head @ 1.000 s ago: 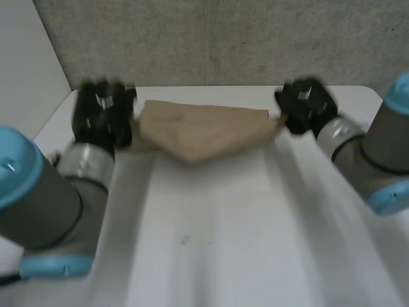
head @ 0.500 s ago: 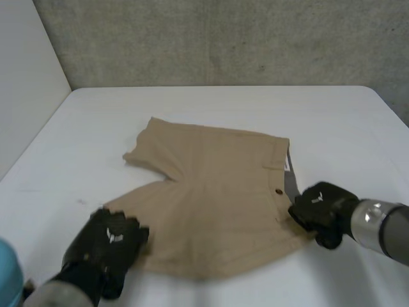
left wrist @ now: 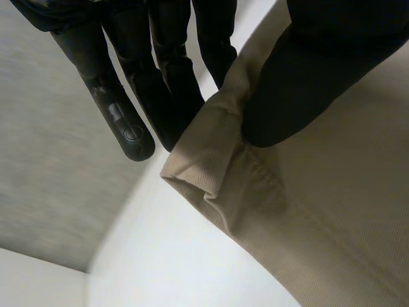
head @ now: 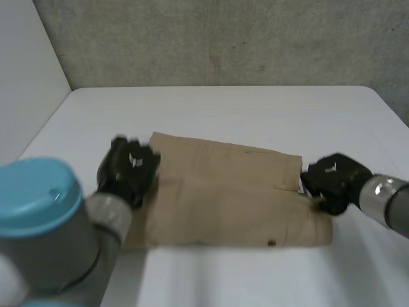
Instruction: Fold the shorts.
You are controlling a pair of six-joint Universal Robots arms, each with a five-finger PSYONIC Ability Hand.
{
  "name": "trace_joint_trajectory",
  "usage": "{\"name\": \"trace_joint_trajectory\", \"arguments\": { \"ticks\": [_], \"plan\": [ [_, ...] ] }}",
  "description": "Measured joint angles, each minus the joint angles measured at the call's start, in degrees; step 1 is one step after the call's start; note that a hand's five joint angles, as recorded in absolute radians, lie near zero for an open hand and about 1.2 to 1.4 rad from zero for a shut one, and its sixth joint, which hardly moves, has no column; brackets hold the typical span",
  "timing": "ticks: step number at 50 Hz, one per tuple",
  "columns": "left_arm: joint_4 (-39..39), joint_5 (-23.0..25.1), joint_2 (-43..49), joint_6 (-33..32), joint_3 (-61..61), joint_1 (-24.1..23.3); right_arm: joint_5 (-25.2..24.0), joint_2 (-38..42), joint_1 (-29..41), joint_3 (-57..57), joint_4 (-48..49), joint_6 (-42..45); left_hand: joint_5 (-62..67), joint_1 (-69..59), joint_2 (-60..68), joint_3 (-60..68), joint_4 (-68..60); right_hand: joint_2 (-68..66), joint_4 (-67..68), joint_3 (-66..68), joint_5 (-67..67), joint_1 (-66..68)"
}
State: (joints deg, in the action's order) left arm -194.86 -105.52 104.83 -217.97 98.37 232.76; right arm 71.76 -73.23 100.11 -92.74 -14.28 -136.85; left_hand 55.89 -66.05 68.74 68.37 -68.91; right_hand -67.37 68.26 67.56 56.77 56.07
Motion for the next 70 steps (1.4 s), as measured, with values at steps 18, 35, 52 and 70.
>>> {"name": "trace_joint_trajectory", "arguments": {
  "ticks": [18,35,52,70],
  "plan": [
    [-18.1,3.1,38.2,-9.0,-39.2,5.5,14.0,27.8,7.0,28.4,21.3,-7.3,0.0,0.0,0.0,0.0,0.0,0.0,0.0,0.0,0.0,0.0],
    [-16.9,0.0,42.9,-8.1,-45.0,4.4,19.2,28.3,7.6,30.1,26.0,-11.8,-52.7,55.0,-56.2,-55.4,56.5,54.4,-54.5,-55.1,-52.6,-44.2],
    [-9.2,-0.7,5.3,26.8,-1.4,2.1,3.6,9.6,2.0,1.2,13.5,-23.0,-53.2,55.0,-56.9,-56.0,57.2,47.2,-47.8,-46.9,-46.5,-38.4],
    [-8.1,-1.1,5.4,31.5,1.3,3.8,2.8,16.5,1.8,0.5,24.5,-22.6,-53.2,55.5,-57.6,-56.8,57.8,6.6,-7.5,-7.0,-10.3,-10.2]
  ]
}}
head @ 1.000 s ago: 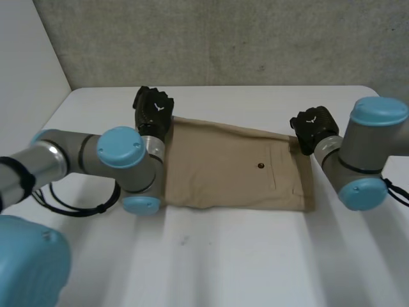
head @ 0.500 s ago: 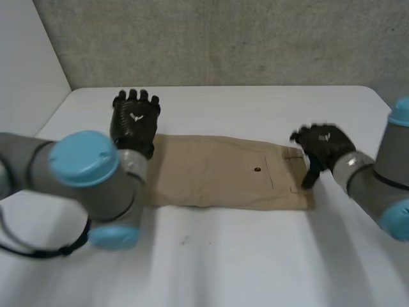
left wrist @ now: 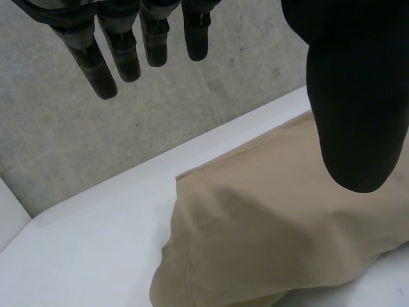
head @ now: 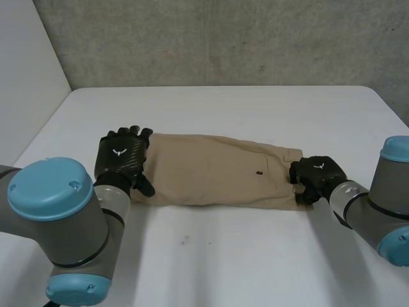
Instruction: Fold the shorts.
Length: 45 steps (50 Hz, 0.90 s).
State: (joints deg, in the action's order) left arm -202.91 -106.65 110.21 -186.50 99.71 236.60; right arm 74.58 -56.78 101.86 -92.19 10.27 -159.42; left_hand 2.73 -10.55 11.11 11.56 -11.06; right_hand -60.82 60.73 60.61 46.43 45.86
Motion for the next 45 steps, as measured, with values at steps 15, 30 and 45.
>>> {"name": "trace_joint_trajectory", "arguments": {
  "ticks": [15,30,45],
  "plan": [
    [0.0,0.0,-1.2,-0.1,1.3,0.0,1.1,-9.2,-4.5,-0.5,-3.6,8.8,0.0,0.0,0.0,0.0,0.0,-6.7,7.5,6.9,8.4,4.6],
    [-0.2,0.0,-3.6,0.0,2.3,0.3,8.1,-11.7,-9.3,1.2,-6.0,30.5,0.0,0.0,0.0,0.0,0.0,-6.8,7.5,6.9,9.1,8.2],
    [-0.3,-0.1,-3.8,0.0,2.3,0.7,-7.4,-8.5,15.5,7.4,2.8,37.5,0.0,0.0,0.0,0.0,0.0,-6.8,7.5,7.5,9.1,9.2]
  ]
}}
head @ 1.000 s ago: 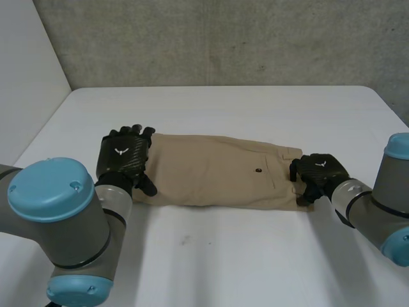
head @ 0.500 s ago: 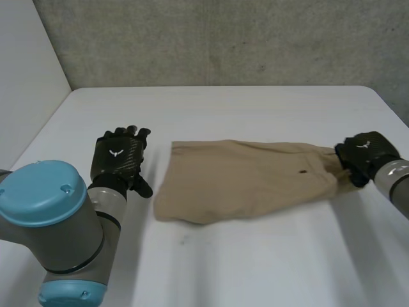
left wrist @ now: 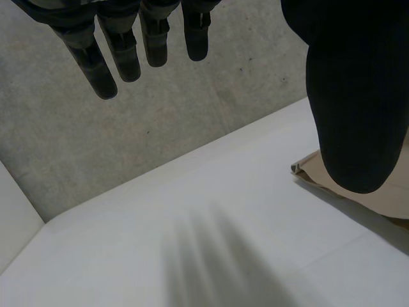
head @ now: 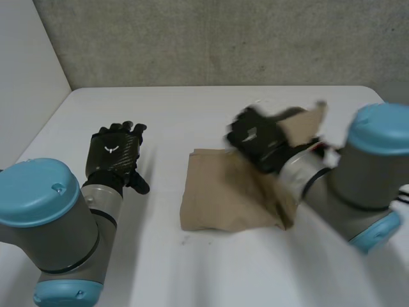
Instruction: Fold the shorts.
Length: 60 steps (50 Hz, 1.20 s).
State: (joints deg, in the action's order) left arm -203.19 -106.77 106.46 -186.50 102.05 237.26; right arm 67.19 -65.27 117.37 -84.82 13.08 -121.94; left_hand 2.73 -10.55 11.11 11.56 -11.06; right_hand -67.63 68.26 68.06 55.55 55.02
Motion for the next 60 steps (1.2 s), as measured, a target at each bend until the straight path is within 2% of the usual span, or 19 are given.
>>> {"name": "trace_joint_trajectory", "arguments": {
  "ticks": [3,9,11,13,14,16,20,24,26,28,29,32,36,42,46,49,51,53,60],
  "plan": [
    [0.0,0.0,-0.1,0.0,0.0,0.1,-4.9,4.9,6.3,1.3,-0.5,4.7,0.0,0.0,0.0,0.0,0.0,0.0,0.0,0.0,0.0,0.6],
    [0.0,0.0,-0.2,0.0,0.1,0.4,-8.1,10.8,10.4,3.3,-3.5,7.7,0.0,0.0,0.0,0.0,0.0,1.3,-1.0,-1.0,-0.7,-0.2],
    [0.0,0.0,-0.2,0.0,0.1,0.5,-8.4,12.4,11.0,4.4,-5.4,7.6,0.0,0.0,0.0,0.0,0.0,20.0,-20.3,-20.3,-17.3,-14.5],
    [0.0,0.0,-0.2,0.0,0.1,0.5,-8.4,12.6,11.0,4.6,-5.9,7.4,0.0,0.0,0.0,0.0,0.0,24.8,-24.8,-24.9,-21.7,-19.7],
    [0.0,0.0,-0.2,0.0,0.1,0.5,-8.2,12.9,11.0,5.3,-6.8,6.2,0.0,0.0,0.0,0.0,0.0,37.6,-37.4,-37.7,-34.2,-29.8],
    [0.0,0.0,-0.2,0.0,0.1,0.6,-7.4,12.5,10.7,5.7,-7.2,3.3,0.0,0.0,0.0,0.0,0.0,44.8,-45.0,-45.0,-41.5,-34.9],
    [-0.1,0.1,-0.1,0.0,-0.1,0.6,-3.3,7.9,9.3,5.3,-6.6,-9.7,0.0,0.0,0.0,0.0,0.0,53.8,-54.2,-55.0,-50.2,-42.6],
    [-0.2,0.2,-0.1,-0.1,-0.8,0.6,0.6,1.7,7.5,3.0,-5.7,-26.1,0.0,0.0,0.0,0.0,0.0,54.6,-54.4,-55.5,-51.5,-42.9],
    [-0.3,0.3,-0.1,-0.1,-1.2,0.6,1.3,0.2,6.9,2.2,-5.5,-30.2,0.0,0.0,0.0,0.0,0.0,54.6,-54.4,-55.5,-51.5,-42.9],
    [-0.3,0.7,-0.1,-0.1,-2.7,0.4,2.7,-3.7,4.5,0.4,-5.1,-40.1,0.0,0.0,0.0,0.0,0.0,54.6,-54.4,-55.5,-51.5,-42.9],
    [-0.3,0.7,-0.1,-0.1,-2.7,0.4,2.7,-3.7,4.5,0.4,-5.1,-40.1,0.0,0.0,0.0,0.0,0.0,54.6,-54.4,-55.5,-51.5,-42.9],
    [-0.2,2.1,0.2,-0.2,-6.3,-0.7,3.9,-8.2,-1.3,-0.9,-5.2,-50.9,0.0,0.0,0.0,0.0,0.0,54.6,-54.4,-55.5,-51.5,-42.9],
    [0.0,5.3,1.8,-0.1,-10.9,-3.2,5.3,-9.4,-5.4,-0.4,-6.4,-54.7,0.0,0.0,0.0,0.0,0.0,54.6,-54.4,-55.5,-51.5,-42.9],
    [3.0,9.8,7.8,0.2,-20.0,-8.0,7.8,-6.5,-7.9,1.4,-8.6,-54.9,0.0,0.0,0.0,0.0,0.0,54.6,-54.4,-55.5,-51.5,-42.9],
    [8.7,10.0,13.7,0.2,-26.5,-10.0,8.2,-2.5,-7.9,2.6,-9.3,-54.3,0.0,0.0,0.0,0.0,0.0,54.6,-54.4,-55.5,-51.5,-42.9],
    [15.5,8.0,19.5,0.3,-32.0,-10.7,7.5,2.7,-7.6,4.0,-10.0,-52.8,0.0,0.0,0.0,0.0,0.0,54.6,-54.4,-55.5,-51.5,-42.9],
    [16.4,7.6,20.3,0.3,-32.6,-10.8,7.3,3.5,-7.5,4.2,-10.1,-52.5,0.0,0.0,0.0,0.0,0.0,54.6,-54.4,-55.5,-51.5,-42.9],
    [21.8,4.5,25.1,0.4,-36.0,-10.7,5.9,8.1,-7.1,5.4,-10.4,-49.5,0.0,0.0,0.0,0.0,0.0,54.6,-54.4,-55.5,-51.5,-42.9],
    [26.0,0.1,30.0,0.3,-37.4,-10.3,4.2,13.7,-7.2,6.8,-10.5,-42.0,0.0,0.0,0.0,0.0,0.0,54.6,-54.4,-55.5,-51.5,-42.9]
  ]
}}
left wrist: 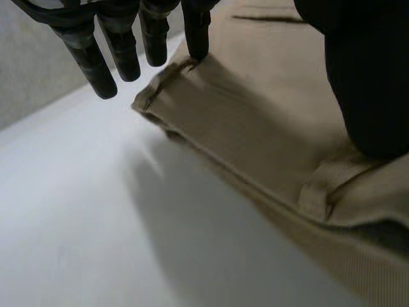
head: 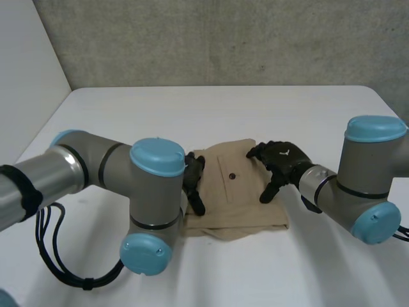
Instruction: Fold the shorts.
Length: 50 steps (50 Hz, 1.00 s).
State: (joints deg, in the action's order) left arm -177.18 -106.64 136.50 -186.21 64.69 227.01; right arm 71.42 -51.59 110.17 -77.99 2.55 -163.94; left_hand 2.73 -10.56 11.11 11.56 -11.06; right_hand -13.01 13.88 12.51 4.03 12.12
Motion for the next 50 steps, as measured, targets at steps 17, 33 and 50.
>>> {"name": "trace_joint_trajectory", "arguments": {
  "ticks": [17,33,50],
  "plan": [
    [0.2,-0.6,-9.7,-0.1,2.7,-0.3,2.9,-6.5,-0.2,0.4,-1.9,3.0,0.0,0.1,0.0,0.0,0.0,0.0,0.0,0.0,0.0,0.0],
    [9.3,0.9,-37.7,-0.5,4.8,10.0,21.0,-28.7,-0.5,3.5,-8.1,-2.9,0.0,0.1,0.0,0.0,0.0,0.0,0.0,0.0,0.0,0.0],
    [16.9,6.6,-43.2,0.0,6.0,15.2,17.5,-29.2,0.0,4.1,-12.3,-2.7,0.0,0.1,0.0,0.0,0.0,0.0,0.0,0.0,0.0,0.0]
  ]
}}
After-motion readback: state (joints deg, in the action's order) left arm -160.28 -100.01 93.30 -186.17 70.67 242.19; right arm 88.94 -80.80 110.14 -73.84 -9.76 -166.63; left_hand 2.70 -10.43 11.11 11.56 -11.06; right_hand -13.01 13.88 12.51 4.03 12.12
